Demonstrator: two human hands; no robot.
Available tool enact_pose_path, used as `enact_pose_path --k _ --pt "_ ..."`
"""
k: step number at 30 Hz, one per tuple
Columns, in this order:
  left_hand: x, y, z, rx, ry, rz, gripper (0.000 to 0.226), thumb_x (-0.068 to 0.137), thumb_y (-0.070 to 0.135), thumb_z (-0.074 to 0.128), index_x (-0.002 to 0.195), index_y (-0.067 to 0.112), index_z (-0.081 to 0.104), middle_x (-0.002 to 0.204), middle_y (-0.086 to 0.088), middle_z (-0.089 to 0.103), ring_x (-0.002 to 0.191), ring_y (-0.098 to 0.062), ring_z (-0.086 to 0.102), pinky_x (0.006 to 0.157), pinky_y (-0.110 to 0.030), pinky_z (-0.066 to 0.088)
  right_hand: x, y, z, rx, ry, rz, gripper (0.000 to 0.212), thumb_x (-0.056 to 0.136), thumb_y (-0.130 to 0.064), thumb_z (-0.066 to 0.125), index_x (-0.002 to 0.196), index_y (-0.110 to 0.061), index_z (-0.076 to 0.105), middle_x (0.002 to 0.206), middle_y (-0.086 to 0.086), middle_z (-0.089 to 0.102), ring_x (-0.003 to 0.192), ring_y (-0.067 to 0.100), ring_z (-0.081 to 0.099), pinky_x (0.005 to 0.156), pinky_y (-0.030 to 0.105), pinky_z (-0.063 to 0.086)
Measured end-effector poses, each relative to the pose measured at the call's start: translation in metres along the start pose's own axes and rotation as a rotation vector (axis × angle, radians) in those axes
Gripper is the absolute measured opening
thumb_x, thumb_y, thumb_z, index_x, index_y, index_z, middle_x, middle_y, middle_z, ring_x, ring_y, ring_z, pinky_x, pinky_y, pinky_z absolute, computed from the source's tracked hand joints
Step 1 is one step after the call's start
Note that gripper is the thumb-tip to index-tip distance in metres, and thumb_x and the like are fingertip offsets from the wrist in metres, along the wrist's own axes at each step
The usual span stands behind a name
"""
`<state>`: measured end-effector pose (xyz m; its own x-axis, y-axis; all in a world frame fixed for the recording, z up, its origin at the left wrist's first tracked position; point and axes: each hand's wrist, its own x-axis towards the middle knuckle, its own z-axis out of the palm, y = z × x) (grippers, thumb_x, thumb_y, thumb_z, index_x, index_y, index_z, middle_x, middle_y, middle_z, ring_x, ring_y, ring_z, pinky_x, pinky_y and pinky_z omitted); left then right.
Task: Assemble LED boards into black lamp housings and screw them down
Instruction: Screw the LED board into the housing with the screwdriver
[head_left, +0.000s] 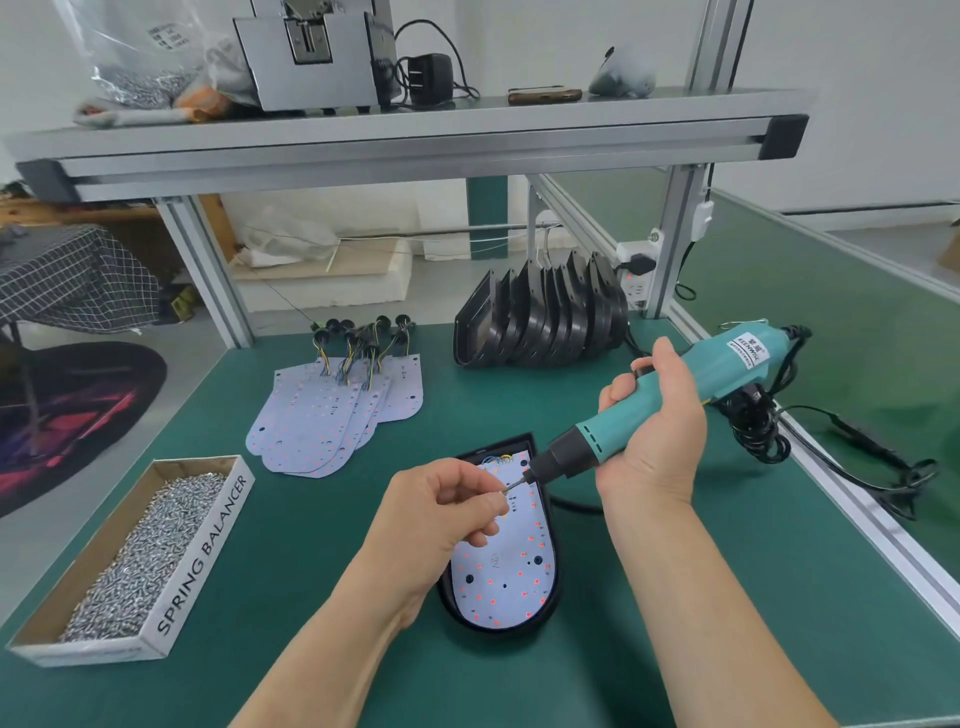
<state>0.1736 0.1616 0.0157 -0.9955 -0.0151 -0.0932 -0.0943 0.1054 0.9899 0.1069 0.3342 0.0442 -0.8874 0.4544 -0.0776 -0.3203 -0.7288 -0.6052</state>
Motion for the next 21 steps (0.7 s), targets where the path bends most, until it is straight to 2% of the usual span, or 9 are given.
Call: enact_pose_path --k 3,10,14,16,18,19,21 --pt "-0.001 -0.001 0.001 0.03 0.02 0.027 0.01 0.083 -0.002 0.074 0.081 0.008 0.074 0.072 -0.007 0.072 0.059 -0.012 0.063 0.056 -0.018 0.049 -0.001 0.002 -0.001 -0.013 0.002 0.004 0.024 0.09 -0.025 0.071 0.075 -0.015 0.054 0.068 -0.002 0.049 0.051 0.01 0.049 0.049 0.02 0.044" --pt "-0.012 -0.008 0.015 0.27 0.208 0.245 0.025 0.085 0.001 0.071 0.076 0.024 0.071 0.069 0.011 0.069 0.057 -0.004 0.06 0.057 -0.016 0.05 -0.005 0.003 0.002 -0.031 0.046 -0.017 0.026 0.091 -0.024 0.069 0.071 -0.016 0.054 0.055 -0.005 0.05 0.047 0.01 0.047 0.047 0.019 0.043" --pt "-0.015 -0.014 0.016 0.285 0.215 0.267 0.027 0.086 0.002 0.072 0.076 0.027 0.071 0.071 0.012 0.069 0.057 -0.004 0.06 0.058 -0.017 0.051 -0.006 0.005 -0.001 -0.047 0.074 -0.02 0.026 0.091 -0.022 0.069 0.071 -0.016 0.054 0.053 -0.008 0.052 0.046 0.009 0.048 0.047 0.019 0.043" --pt "-0.013 -0.013 0.009 0.329 0.151 0.268 0.022 0.084 0.011 0.076 0.085 0.033 0.072 0.079 0.015 0.07 0.064 -0.003 0.061 0.062 -0.015 0.049 -0.006 0.005 -0.002 -0.046 0.074 -0.016 0.025 0.091 -0.02 0.069 0.072 -0.016 0.054 0.055 -0.009 0.054 0.048 0.009 0.05 0.047 0.019 0.043" --pt "-0.006 -0.014 -0.007 0.422 0.094 0.239 0.035 0.078 0.024 0.081 0.105 0.042 0.068 0.095 0.016 0.067 0.079 -0.001 0.061 0.069 -0.013 0.046 -0.006 0.004 -0.002 -0.05 0.054 -0.014 0.024 0.091 -0.019 0.07 0.073 -0.016 0.054 0.06 -0.008 0.055 0.048 0.01 0.049 0.047 0.019 0.043" --pt "-0.001 -0.017 -0.017 0.474 0.101 0.178 0.046 0.077 0.029 0.082 0.115 0.045 0.063 0.102 0.014 0.064 0.085 -0.001 0.062 0.073 -0.014 0.047 -0.007 0.003 -0.002 -0.057 0.032 -0.018 0.024 0.09 -0.018 0.07 0.073 -0.015 0.054 0.062 -0.007 0.055 0.047 0.01 0.049 0.047 0.019 0.042" --pt "0.007 -0.024 -0.032 0.542 0.161 -0.063 0.058 0.08 0.036 0.081 0.13 0.035 0.053 0.11 0.004 0.059 0.092 -0.008 0.066 0.082 -0.027 0.054 -0.009 0.001 -0.003 -0.099 -0.032 -0.037 0.023 0.088 -0.019 0.071 0.075 -0.014 0.053 0.063 -0.005 0.056 0.045 0.011 0.047 0.046 0.02 0.04"
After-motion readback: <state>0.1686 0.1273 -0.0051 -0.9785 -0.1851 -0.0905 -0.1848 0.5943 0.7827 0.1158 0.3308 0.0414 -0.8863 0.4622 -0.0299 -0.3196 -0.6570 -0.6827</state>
